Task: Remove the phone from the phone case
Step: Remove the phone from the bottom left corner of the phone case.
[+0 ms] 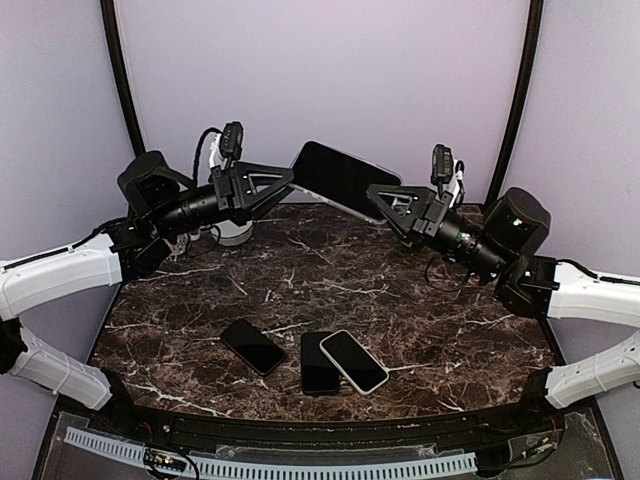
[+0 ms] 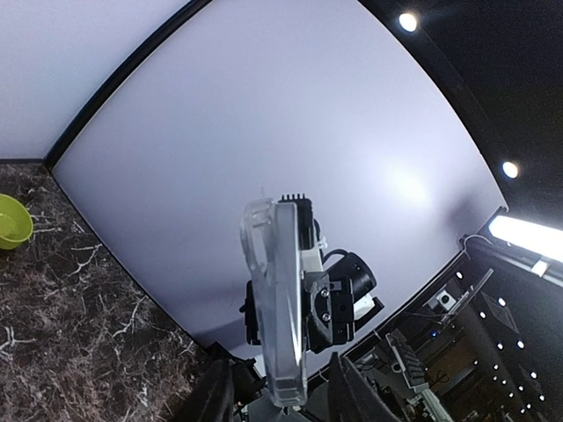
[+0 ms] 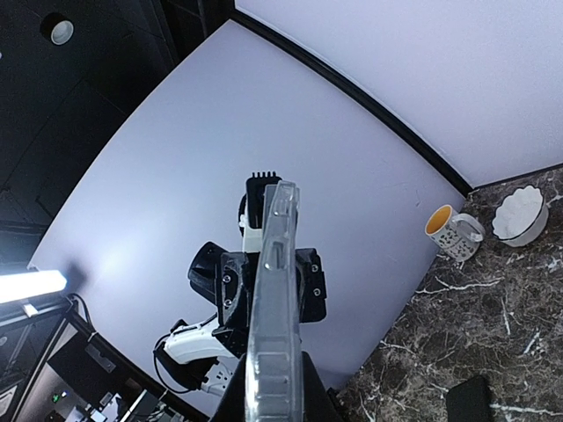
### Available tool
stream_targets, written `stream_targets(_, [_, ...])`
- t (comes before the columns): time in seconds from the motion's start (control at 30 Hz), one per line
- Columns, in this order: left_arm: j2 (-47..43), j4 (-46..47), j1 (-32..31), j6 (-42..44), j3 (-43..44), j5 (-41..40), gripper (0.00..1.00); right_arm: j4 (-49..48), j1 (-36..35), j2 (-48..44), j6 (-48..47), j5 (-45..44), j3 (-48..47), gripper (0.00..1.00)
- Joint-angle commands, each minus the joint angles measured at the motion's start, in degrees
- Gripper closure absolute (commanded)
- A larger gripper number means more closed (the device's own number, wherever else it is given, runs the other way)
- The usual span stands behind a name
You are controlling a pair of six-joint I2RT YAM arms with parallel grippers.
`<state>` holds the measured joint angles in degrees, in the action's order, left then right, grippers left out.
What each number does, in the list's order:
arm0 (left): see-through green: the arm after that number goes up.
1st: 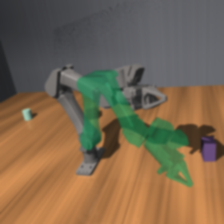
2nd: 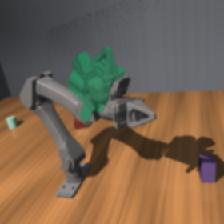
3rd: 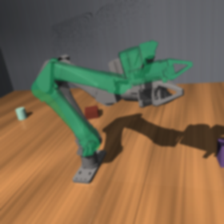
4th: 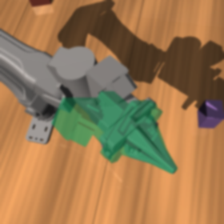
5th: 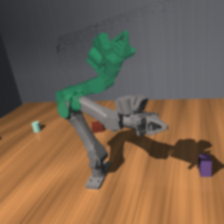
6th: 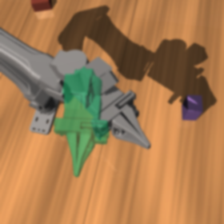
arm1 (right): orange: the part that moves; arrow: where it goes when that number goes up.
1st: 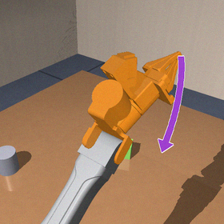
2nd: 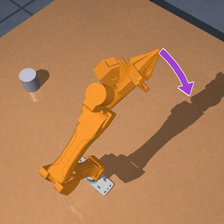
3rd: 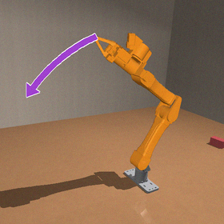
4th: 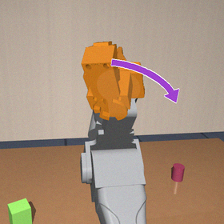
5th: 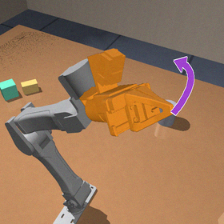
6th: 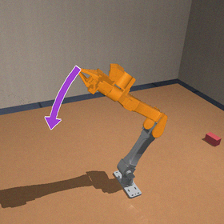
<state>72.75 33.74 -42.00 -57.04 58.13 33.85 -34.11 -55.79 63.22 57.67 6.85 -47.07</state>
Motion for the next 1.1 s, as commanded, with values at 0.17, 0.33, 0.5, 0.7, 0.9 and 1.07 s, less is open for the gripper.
stream_targets(0.17, [-0.1, 6.9, 0.3, -1.9, -1.0, 3.2, 0.73, -7.9, -0.8, 0.1, -0.6, 1.9, -3.1, 1.0])
stream_targets(0.33, [0.1, 8.6, 0.3, -2.3, -1.2, 4.8, 0.82, -9.1, -0.8, 0.2, 0.3, 2.4, -2.5, 1.0])
stream_targets(0.5, [-0.5, 11.0, 0.3, -2.5, -2.0, 7.0, 0.86, -7.3, -0.8, 0.2, 2.4, 0.7, -2.4, 1.0])
stream_targets(0.7, [-1.1, 16.7, 0.3, -3.0, -3.3, 10.5, 0.87, -0.7, -0.7, 0.4, 6.8, -3.2, -2.4, 1.0])
stream_targets(0.9, [-1.5, 21.6, 0.3, -4.9, -4.7, 13.1, 0.87, -7.2, -0.4, 1.2, 13.7, -1.6, -0.1, 1.0])
stream_targets(1.07, [-2.1, 25.7, 0.3, -6.5, -5.3, 14.4, 0.86, -7.6, 0.4, 1.5, 16.7, 1.3, -1.2, 1.0])
